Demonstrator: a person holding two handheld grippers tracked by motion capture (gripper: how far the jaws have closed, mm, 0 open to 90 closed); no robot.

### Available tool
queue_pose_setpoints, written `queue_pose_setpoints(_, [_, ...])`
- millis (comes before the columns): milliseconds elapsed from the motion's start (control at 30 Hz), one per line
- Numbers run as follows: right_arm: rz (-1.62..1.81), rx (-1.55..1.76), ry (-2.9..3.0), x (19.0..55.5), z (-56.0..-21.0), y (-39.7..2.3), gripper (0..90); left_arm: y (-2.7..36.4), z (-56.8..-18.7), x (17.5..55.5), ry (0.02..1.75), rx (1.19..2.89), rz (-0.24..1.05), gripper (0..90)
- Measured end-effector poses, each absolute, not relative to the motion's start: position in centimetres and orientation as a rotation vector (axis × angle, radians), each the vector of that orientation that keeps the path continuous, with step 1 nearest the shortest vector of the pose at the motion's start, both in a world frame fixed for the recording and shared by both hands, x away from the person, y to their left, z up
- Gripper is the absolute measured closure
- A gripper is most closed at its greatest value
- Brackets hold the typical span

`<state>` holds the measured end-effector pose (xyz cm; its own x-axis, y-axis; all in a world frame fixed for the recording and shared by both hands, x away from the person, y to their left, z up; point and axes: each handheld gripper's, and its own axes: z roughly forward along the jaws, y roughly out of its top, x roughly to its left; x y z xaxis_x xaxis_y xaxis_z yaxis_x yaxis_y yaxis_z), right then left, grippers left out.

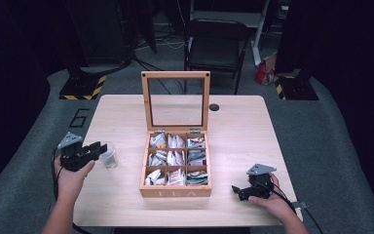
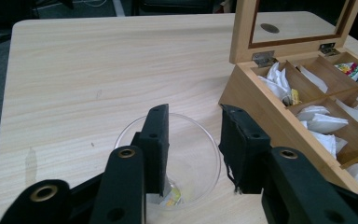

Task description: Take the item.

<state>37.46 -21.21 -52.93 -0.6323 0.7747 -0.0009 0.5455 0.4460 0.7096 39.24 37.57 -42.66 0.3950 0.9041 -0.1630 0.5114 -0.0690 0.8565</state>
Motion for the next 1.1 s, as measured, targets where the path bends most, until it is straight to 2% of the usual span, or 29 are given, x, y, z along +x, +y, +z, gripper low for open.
queue_pose_setpoints(167, [0.988, 1.128, 2.374, 37.5, -52.9, -21.2, 0.0, 37.4, -42.2, 39.2, 1.243, 1.733, 0.521, 54.9])
queue_pose_setpoints(433, [0.986, 1.129, 2.372, 37.5, -52.9, -21.2, 0.0, 36.6, -41.5, 38.9, 1.247, 1.741, 0.551, 52.4])
queue_pose_setpoints(533, [0.987, 1.128, 2.374, 37.5, -52.9, -21.2, 0.0, 35.8, -41.4, 38.6, 1.220, 1.747, 0.535, 48.1])
queue_pose_setpoints(1100, [0.991, 1.138, 2.374, 37.4, -53.0, -21.2, 0.0, 33.8, -41.9, 36.9, 1.143, 1.818, 0.484, 46.4])
